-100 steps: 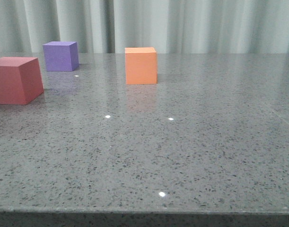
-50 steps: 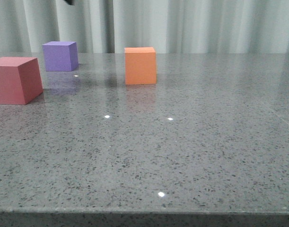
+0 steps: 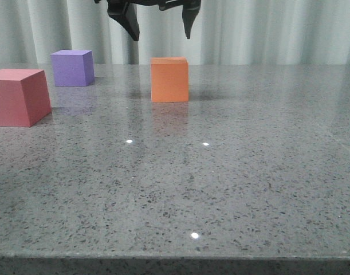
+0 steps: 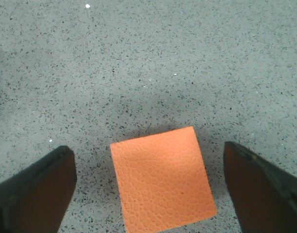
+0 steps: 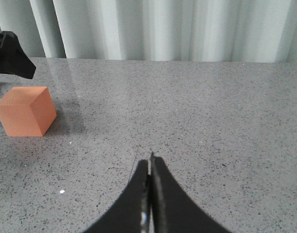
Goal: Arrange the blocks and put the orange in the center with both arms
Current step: 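Lower the left gripper over the orange cube and grasp it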
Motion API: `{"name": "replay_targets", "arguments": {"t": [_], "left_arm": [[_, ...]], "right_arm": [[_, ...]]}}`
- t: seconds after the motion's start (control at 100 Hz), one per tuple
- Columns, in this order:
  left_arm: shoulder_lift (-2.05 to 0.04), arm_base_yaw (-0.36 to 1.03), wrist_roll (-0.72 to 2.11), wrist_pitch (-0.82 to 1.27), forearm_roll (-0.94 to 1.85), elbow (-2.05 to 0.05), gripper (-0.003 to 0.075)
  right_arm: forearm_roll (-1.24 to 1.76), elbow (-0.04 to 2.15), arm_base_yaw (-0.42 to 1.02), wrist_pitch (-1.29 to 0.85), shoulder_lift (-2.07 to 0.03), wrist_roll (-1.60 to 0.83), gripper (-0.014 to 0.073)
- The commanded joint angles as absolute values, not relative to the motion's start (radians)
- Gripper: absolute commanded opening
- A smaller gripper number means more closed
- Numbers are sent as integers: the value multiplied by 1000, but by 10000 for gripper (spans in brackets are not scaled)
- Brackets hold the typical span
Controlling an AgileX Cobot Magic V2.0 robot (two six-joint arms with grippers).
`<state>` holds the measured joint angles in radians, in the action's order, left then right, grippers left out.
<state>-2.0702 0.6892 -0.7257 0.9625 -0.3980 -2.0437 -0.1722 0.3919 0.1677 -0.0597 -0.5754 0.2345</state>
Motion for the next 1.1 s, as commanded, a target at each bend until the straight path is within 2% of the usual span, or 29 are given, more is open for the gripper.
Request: {"name": "replay_targets", "arguments": {"t": [0.0, 0.9, 1.09], "left_arm": [[-2012, 696, -742, 919, -425, -2080, 576], [-2110, 703, -742, 935, -390, -2080, 575], [-2116, 703, -742, 939, -377, -2080, 520]], "right_arm": [[-184, 421, 162, 17, -573, 228, -69], [-184, 421, 162, 17, -573, 228, -69], [-184, 421, 162, 17, -573, 228, -69]]}}
